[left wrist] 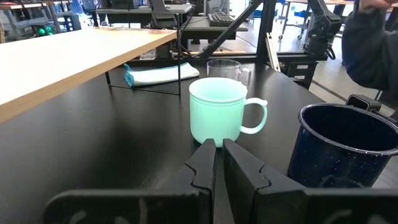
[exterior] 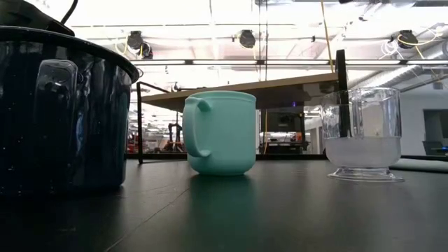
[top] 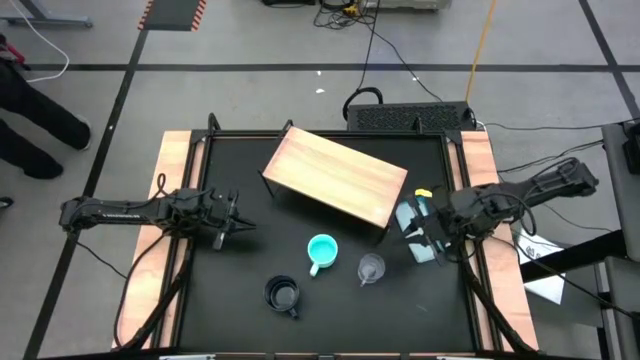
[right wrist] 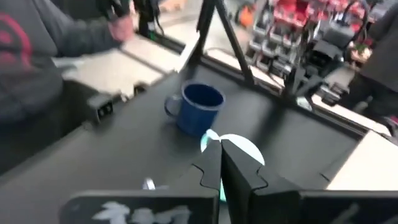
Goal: Stack small to large cups/mugs on shelf
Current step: Put the transparent mug on the shelf
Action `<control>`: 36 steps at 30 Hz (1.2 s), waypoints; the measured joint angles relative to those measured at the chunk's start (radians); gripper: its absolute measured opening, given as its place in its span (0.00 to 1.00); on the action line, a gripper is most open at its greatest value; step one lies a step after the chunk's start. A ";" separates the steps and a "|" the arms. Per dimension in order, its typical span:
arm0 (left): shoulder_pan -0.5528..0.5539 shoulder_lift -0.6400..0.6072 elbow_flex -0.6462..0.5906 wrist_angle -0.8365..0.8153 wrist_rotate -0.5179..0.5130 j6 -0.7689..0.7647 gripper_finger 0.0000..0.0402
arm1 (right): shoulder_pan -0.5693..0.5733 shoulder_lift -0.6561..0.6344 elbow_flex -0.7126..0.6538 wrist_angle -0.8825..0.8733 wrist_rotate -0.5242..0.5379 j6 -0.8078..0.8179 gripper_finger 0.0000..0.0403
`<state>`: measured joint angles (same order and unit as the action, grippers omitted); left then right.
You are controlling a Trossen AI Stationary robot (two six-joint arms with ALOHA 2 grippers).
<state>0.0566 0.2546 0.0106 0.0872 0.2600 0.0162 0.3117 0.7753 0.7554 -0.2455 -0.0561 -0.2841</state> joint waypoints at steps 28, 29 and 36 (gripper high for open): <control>0.000 0.000 0.000 -0.001 0.000 -0.022 0.08 | 0.137 0.418 0.213 -0.302 0.107 0.012 0.00; 0.000 0.000 0.000 -0.001 0.000 -0.022 0.08 | 0.144 0.423 0.213 -0.296 0.108 0.001 0.00; 0.000 0.000 0.000 -0.001 0.000 -0.022 0.08 | 0.177 0.467 0.213 -0.250 0.109 -0.042 0.00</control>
<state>0.0566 0.2546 0.0105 0.0864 0.2600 -0.0059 0.4891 1.2420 0.9688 -0.4951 0.0528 -0.3265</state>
